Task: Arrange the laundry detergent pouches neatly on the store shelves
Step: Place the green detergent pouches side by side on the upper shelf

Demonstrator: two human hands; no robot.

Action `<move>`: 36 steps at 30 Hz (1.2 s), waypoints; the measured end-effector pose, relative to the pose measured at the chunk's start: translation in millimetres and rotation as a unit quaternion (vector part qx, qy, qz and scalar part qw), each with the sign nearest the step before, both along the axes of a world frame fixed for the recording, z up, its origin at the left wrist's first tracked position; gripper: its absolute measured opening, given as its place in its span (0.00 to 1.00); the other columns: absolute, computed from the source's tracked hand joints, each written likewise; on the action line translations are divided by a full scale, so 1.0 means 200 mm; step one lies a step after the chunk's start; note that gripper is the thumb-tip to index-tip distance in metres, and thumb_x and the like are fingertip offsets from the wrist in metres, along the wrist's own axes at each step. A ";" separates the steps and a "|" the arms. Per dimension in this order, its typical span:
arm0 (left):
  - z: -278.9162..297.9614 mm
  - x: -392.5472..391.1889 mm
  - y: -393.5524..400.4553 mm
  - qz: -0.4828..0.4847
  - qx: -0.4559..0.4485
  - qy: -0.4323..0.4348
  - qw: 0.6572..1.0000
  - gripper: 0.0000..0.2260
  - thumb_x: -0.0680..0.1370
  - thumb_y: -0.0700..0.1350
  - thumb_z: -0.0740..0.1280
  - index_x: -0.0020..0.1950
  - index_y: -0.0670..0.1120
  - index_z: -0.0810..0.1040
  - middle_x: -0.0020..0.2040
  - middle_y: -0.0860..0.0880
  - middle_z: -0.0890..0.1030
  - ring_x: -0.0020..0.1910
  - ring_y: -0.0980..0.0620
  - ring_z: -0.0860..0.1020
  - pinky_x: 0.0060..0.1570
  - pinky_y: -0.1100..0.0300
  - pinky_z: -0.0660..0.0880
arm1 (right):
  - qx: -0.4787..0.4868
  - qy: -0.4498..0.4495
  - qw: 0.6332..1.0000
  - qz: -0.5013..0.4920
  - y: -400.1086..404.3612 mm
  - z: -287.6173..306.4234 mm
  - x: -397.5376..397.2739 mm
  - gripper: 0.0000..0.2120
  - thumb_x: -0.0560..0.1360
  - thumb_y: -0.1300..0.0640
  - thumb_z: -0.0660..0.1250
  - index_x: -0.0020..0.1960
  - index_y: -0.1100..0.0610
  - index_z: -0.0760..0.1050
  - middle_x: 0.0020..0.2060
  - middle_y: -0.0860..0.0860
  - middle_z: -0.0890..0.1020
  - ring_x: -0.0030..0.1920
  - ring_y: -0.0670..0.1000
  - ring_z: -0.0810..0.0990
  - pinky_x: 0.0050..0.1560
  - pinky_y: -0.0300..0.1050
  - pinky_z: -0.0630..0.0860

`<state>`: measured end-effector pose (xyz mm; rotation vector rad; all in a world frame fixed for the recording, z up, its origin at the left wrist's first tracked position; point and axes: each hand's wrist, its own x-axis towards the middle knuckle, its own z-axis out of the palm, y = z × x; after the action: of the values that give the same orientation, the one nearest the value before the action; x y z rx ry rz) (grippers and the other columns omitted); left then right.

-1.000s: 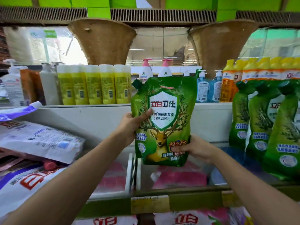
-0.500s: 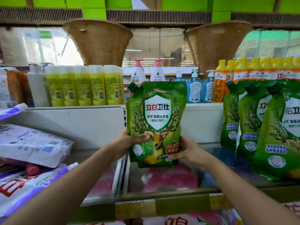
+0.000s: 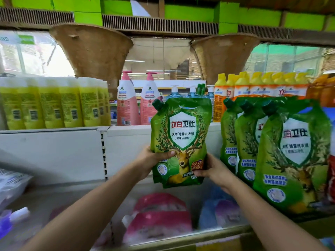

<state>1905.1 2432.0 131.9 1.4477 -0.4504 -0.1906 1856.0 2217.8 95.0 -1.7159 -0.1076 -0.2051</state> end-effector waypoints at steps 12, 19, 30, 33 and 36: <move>-0.02 0.04 -0.19 0.034 0.006 -0.029 0.999 0.10 0.70 0.38 0.74 0.50 0.43 0.83 0.46 0.44 0.86 0.45 0.46 0.84 0.46 0.55 0.81 | 0.036 0.013 0.993 -0.113 -0.09 -0.04 0.04 0.27 0.70 0.76 0.69 0.64 0.57 0.70 0.58 0.53 0.80 0.61 0.54 0.76 0.61 0.49 0.73; -0.11 -0.04 -0.10 0.018 0.066 -0.046 0.997 0.14 0.71 0.35 0.73 0.54 0.45 0.77 0.46 0.50 0.86 0.44 0.53 0.84 0.41 0.62 0.79 | -0.017 0.059 0.997 -0.042 -0.07 -0.03 -0.01 0.50 0.63 0.77 0.74 0.75 0.51 0.55 0.59 0.51 0.76 0.59 0.51 0.73 0.58 0.44 0.72; -0.08 -0.05 -0.12 0.047 0.059 -0.015 0.997 0.12 0.72 0.30 0.70 0.51 0.44 0.78 0.41 0.50 0.86 0.38 0.55 0.84 0.35 0.64 0.79 | -0.050 0.023 0.996 -0.077 -0.07 -0.07 0.00 0.44 0.59 0.70 0.81 0.69 0.56 0.64 0.60 0.53 0.78 0.62 0.55 0.76 0.64 0.54 0.73; -0.08 -0.08 -0.12 0.092 0.073 -0.021 0.993 0.15 0.70 0.34 0.74 0.54 0.43 0.77 0.49 0.45 0.84 0.41 0.53 0.84 0.37 0.63 0.79 | -0.063 0.027 0.995 -0.078 -0.07 -0.06 -0.01 0.45 0.60 0.70 0.80 0.70 0.56 0.62 0.61 0.54 0.77 0.62 0.54 0.75 0.64 0.51 0.73; -0.10 -0.14 -0.07 0.127 0.095 -0.036 0.987 0.18 0.72 0.41 0.75 0.60 0.43 0.76 0.54 0.44 0.82 0.49 0.50 0.83 0.44 0.60 0.80 | -0.081 0.028 0.993 -0.087 -0.06 -0.05 -0.04 0.51 0.60 0.69 0.80 0.75 0.56 0.55 0.67 0.55 0.73 0.63 0.53 0.72 0.66 0.49 0.68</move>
<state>1878.0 2418.5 112.0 1.6884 -0.3074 0.0248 1848.4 2206.1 85.2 -1.8919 0.0696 -0.2823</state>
